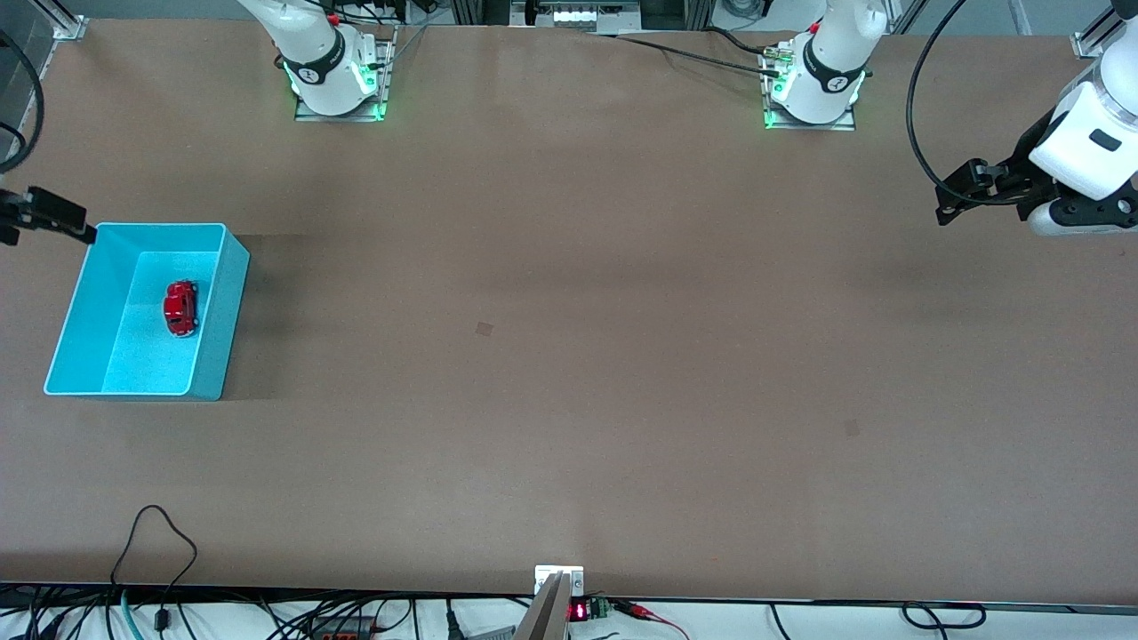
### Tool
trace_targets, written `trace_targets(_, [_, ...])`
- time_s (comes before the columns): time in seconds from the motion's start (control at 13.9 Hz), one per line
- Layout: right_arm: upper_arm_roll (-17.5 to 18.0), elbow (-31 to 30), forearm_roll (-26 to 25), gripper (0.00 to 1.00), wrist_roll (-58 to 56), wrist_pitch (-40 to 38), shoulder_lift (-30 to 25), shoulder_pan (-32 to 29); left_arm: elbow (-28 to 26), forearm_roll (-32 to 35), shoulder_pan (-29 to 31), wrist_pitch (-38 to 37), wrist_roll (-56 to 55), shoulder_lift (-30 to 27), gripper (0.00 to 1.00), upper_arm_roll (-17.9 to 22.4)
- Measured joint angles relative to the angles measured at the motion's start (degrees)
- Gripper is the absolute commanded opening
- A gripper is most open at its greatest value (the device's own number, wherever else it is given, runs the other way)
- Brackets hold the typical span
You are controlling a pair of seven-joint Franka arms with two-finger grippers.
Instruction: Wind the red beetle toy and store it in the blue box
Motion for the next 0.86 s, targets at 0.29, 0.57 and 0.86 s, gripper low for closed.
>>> trace_targets(0.29, [0.2,4.1,0.4,1.00,2.8,-5.3,-0.3,2.1,0.0,0.0,0.0,0.0,0.0,0.0,1.00,0.0])
trace_targets(0.57, [0.2,4.0,0.4,1.00,3.9,-5.3,0.2,2.8,0.0,0.0,0.0,0.0,0.0,0.0,1.00,0.0])
trace_targets(0.86, [0.2,3.7,0.4,1.00,4.0,-5.3,1.2,2.8,0.0,0.0,0.0,0.0,0.0,0.0,1.00,0.0])
